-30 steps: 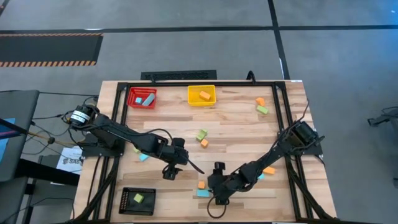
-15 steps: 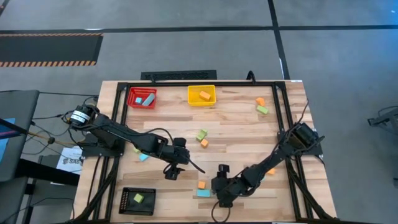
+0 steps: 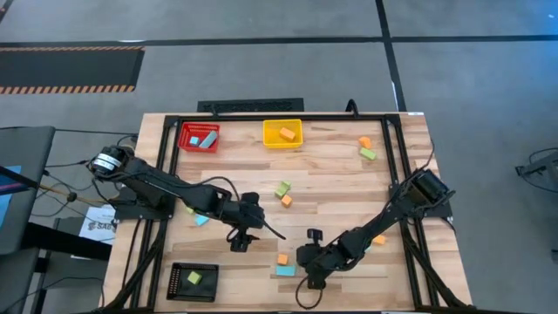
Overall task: Sort & place blocks by color
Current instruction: Put the wooden green block into the black bin
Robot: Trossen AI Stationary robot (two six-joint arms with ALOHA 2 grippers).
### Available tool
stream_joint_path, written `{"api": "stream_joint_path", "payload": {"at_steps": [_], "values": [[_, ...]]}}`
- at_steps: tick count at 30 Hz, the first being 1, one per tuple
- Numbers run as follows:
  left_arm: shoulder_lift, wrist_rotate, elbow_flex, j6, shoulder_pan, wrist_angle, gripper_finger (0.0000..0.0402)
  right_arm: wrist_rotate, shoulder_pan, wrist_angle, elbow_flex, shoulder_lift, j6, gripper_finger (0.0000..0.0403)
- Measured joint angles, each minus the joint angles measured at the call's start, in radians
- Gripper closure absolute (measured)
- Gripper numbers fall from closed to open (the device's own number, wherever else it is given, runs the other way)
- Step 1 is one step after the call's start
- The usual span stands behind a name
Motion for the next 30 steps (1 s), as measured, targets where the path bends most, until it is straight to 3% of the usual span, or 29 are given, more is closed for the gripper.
{"api": "stream_joint_path", "payload": {"at_steps": [6, 10, 13, 16, 20, 24, 30], "values": [[-0.117, -0.098, 0.0, -0.167, -0.009, 0.04, 0.0131, 0.116, -0.003, -0.235, -0.032, -0.149, -0.028, 0.0281], [-0.164, -0.174, 0.001, -0.362, -0.032, 0.15, 0.0131, 0.133, -0.042, -0.181, -0.176, -0.326, -0.096, 0.0281], [-0.176, -0.2, -0.041, -0.506, -0.048, 0.361, 0.0131, 0.133, -0.086, -0.08, -0.297, -0.465, -0.153, 0.0281], [-0.177, -0.226, -0.15, -0.617, -0.063, 0.69, 0.0131, 0.114, -0.133, 0.076, -0.394, -0.586, -0.2, 0.0281], [-0.177, -0.304, -0.315, -0.712, -0.105, 1.058, 0.0131, 0.064, -0.176, 0.258, -0.444, -0.654, -0.256, 0.0281], [-0.176, -0.394, -0.432, -0.645, -0.155, 1.278, 0.0131, 0.056, -0.194, 0.452, -0.442, -0.65, -0.256, 0.0281], [-0.188, -0.393, -0.451, -0.313, -0.211, 1.283, 0.0147, 0.049, -0.245, 0.78, -0.403, -0.525, -0.046, 0.0281]]}}
